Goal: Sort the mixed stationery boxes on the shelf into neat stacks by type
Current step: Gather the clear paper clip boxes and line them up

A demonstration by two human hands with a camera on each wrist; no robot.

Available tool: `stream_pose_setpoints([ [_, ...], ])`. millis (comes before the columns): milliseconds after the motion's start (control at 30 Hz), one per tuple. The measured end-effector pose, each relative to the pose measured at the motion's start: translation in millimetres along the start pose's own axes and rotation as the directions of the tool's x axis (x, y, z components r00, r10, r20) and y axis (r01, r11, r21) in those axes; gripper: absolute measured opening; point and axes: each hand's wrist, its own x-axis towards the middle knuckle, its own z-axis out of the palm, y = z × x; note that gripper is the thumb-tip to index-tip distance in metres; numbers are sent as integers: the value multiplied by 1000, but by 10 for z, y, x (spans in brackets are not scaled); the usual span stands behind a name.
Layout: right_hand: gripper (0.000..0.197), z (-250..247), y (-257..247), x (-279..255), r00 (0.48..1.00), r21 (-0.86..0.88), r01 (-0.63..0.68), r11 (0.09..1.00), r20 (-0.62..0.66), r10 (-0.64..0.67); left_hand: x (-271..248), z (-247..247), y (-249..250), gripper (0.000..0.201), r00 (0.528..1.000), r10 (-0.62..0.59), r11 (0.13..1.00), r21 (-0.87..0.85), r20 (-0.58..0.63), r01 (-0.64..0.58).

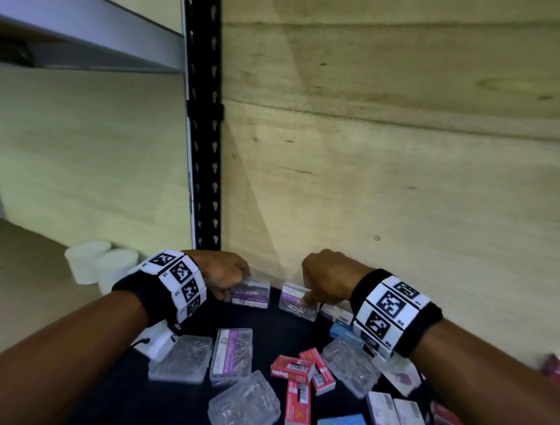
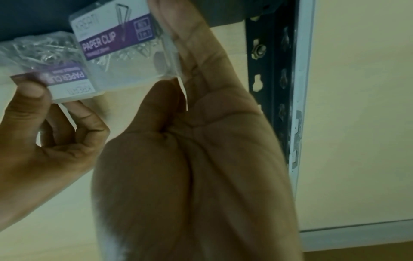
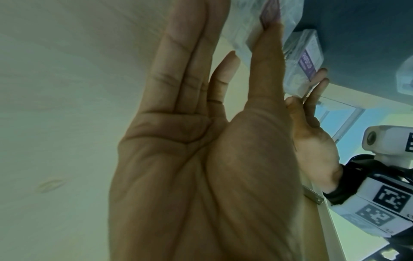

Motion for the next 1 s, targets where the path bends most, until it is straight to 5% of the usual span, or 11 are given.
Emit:
stream_pose_setpoints([
  [100, 22, -42, 15, -20, 999, 48, 9, 999, 40, -11, -28, -18, -6, 26, 1000, 11, 999, 43, -9, -11],
  [233, 33, -41, 8, -43, 999, 70, 10, 997, 48, -13, -69, -47, -31, 46, 994, 101, 965, 249, -44, -87],
  [367, 34, -31, 5, -34, 999, 61, 5, 998, 51, -8, -3, -33, -13, 45, 986, 146, 945, 305, -81, -115],
  [667, 34, -41, -66, -19, 1000, 40, 20, 999, 22, -21, -53, -172, -73, 48, 971, 166, 973, 186, -174, -134],
  [1000, 36, -12, -50, 7, 999, 35, 26, 999, 17, -27, -26, -267, 41, 25, 931, 309, 933, 251, -194, -258],
])
